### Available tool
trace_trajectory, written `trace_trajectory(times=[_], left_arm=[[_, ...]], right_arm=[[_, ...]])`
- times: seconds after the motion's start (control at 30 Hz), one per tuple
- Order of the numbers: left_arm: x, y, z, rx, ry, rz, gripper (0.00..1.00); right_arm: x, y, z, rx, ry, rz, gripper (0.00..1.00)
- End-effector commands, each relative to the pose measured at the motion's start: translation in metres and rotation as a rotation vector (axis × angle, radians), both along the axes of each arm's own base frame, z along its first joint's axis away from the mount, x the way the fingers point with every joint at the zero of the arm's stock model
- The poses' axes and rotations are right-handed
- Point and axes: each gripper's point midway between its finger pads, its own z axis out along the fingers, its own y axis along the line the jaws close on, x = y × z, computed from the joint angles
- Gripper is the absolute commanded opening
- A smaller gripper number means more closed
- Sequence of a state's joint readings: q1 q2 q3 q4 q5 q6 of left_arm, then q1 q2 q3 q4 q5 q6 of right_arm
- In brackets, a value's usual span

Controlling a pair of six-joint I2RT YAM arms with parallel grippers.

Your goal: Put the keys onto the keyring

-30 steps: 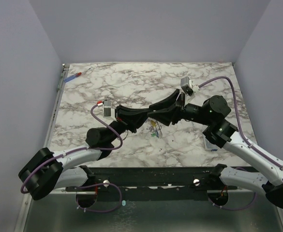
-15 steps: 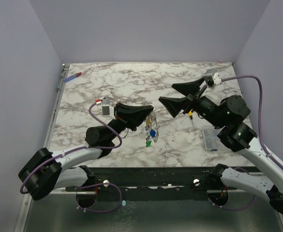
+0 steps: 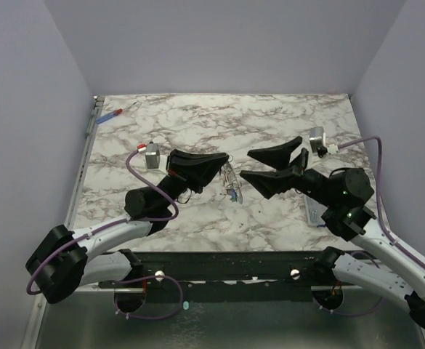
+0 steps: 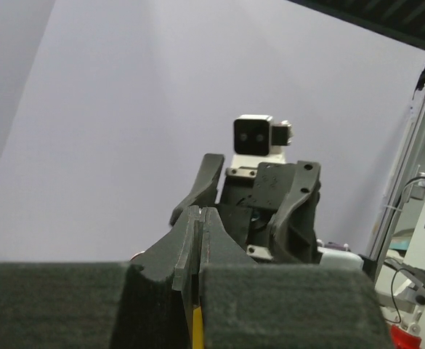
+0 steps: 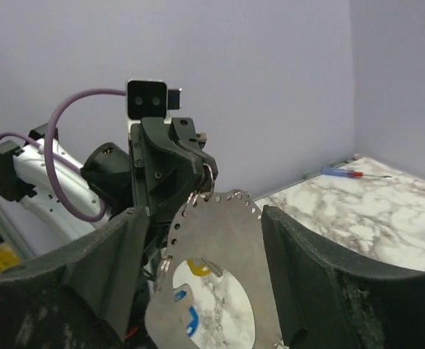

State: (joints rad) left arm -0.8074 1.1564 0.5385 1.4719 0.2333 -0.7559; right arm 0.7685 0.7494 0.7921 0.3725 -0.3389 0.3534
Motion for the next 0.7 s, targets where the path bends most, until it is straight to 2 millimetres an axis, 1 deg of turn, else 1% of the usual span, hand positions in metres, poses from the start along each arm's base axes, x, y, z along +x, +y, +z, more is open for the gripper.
trace_trajectory(times=[0.0,0.07,0.13,0.33,0.5,0.67], left_arm=[[-0.054,0.063,0.075,-0.324,-0.227,-0.026,0.00],[-0.056,0.067,0.077,-0.336,-0.223,-0.029,0.00],[-0.058,0.070,0.079,-0.345,-0.223,-0.031,0.00],[-0.063,0.074,0.082,-0.357,-0.227,-0.042,0.00],[-0.066,0.077,0.085,-0.366,-0.234,-0.048,0.00],[-0.069,0.078,0.085,-0.367,-0.239,-0.055,0.00]], right_arm=[[-0.024,0.014,0.029,0.064,-0.087,0.177,0.70],[-0.028,0.016,0.037,0.084,-0.106,0.209,0.68],[-0.029,0.017,0.040,0.095,-0.121,0.221,0.61],[-0.028,0.021,0.044,0.115,-0.131,0.244,0.51],[-0.023,0.024,0.048,0.127,-0.133,0.237,0.48],[-0.019,0.031,0.047,0.126,-0.128,0.254,0.42]])
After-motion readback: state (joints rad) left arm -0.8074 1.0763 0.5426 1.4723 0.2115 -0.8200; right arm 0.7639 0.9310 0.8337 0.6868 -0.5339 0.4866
